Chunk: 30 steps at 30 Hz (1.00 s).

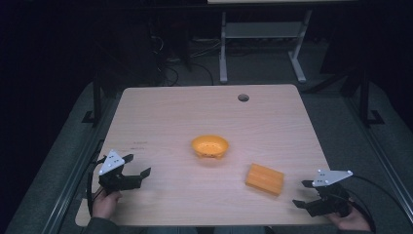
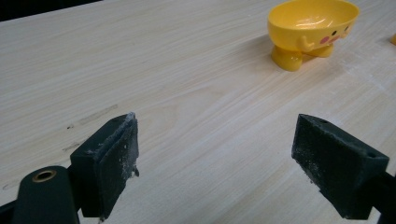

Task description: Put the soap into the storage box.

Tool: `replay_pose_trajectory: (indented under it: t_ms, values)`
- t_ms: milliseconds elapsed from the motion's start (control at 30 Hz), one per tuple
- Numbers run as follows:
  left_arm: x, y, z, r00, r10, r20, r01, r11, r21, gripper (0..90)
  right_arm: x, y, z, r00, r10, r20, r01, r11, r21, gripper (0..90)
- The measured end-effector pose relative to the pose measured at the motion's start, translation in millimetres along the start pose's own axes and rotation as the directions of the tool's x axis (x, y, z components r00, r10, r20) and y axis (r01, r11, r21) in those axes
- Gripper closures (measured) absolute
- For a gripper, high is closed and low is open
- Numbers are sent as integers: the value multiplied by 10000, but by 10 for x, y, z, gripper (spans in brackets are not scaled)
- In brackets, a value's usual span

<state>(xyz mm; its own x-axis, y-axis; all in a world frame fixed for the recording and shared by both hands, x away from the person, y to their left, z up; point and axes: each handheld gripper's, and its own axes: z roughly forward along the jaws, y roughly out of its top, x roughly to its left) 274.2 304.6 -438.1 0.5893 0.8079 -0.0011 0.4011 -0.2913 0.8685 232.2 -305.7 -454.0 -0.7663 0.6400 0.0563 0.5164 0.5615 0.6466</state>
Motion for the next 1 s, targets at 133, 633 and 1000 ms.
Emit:
replay_pose_trajectory:
  t_ms: [133, 633, 1000]
  values:
    - [-6, -1, -3, 10000, -2, 25, 2, 10000, 17, 141, 10, 106, 11, 9999, -115, -27, 115, 9998, 136, 192]
    - [-10, 1, -27, 10000, -82, 54, 82, 9999, -136, 141, 29, 362, 86, 9984, -489, -289, 506, 9968, 617, 178]
    - [-3, 3, -34, 9998, -188, 67, 189, 9996, -224, 141, 62, 588, 63, 9947, -1010, -181, 1020, 9922, 713, 178]
